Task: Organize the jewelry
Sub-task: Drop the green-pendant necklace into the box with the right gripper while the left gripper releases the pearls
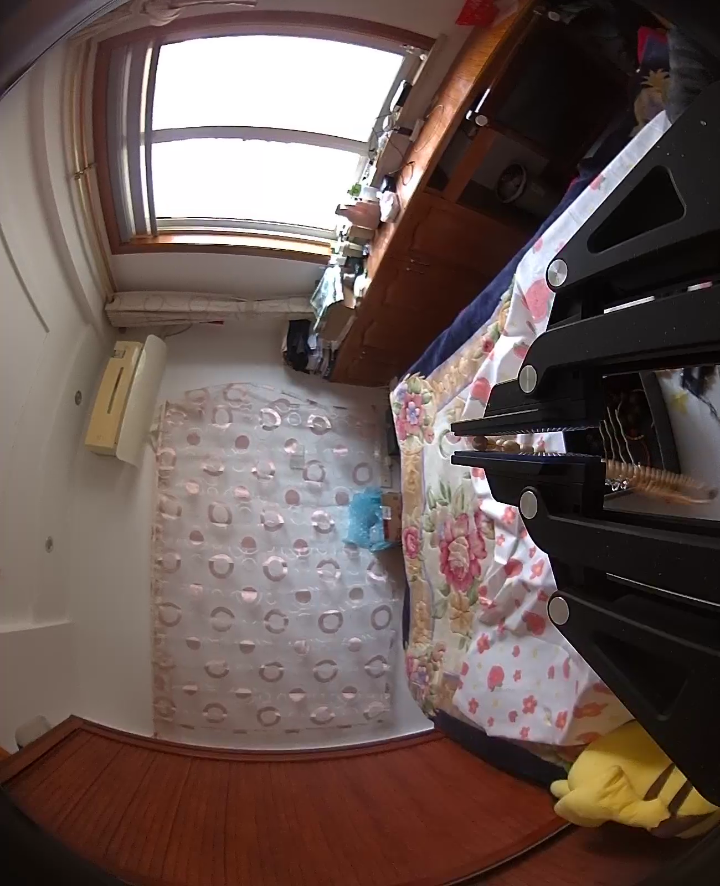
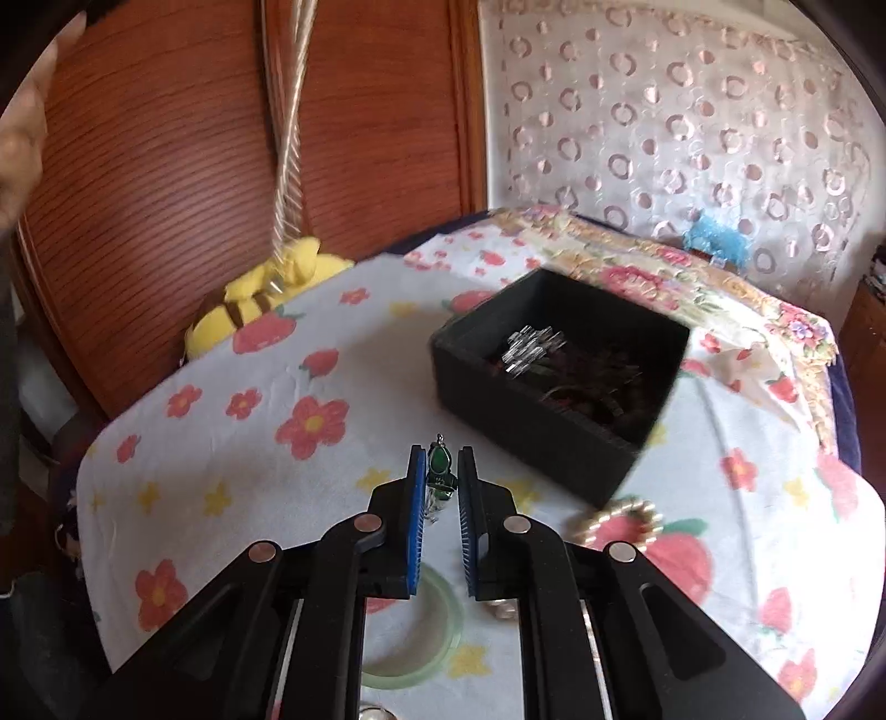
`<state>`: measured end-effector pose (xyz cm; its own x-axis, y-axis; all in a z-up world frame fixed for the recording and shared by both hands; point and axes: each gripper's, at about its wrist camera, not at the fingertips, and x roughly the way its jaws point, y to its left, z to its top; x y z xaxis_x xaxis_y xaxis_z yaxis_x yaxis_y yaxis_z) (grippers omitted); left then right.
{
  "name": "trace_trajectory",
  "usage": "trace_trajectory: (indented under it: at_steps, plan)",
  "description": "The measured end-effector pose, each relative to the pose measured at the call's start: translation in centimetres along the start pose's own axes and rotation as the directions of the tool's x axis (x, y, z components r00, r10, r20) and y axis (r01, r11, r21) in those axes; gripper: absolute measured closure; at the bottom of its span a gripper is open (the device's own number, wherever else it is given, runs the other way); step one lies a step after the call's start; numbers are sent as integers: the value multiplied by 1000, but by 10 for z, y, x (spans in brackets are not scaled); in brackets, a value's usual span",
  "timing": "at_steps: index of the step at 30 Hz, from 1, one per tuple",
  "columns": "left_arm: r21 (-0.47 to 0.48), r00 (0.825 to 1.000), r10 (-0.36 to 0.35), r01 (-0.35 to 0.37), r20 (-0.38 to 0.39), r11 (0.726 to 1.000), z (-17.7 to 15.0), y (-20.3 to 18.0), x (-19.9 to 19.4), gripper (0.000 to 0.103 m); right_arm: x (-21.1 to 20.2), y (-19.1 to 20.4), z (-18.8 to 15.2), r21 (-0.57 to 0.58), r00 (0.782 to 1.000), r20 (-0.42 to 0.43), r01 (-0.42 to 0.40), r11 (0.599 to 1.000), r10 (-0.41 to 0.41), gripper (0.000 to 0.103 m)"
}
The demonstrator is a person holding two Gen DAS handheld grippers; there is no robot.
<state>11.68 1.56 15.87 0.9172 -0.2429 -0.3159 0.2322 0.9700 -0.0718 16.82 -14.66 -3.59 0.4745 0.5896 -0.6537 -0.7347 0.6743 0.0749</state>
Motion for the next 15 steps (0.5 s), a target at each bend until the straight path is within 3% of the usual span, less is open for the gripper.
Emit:
trace_trajectory:
  at_steps: [9,15]
  plan:
    - [-12,999,-18,18,-28,1000,-3,7,24,99,-40,-41,44,36,989,134,59,998,-63,90]
    - [-14,998,-46,45,-53,999,-6,11,49,99,-27,-65,59,38,989,122,80,996,-84,90]
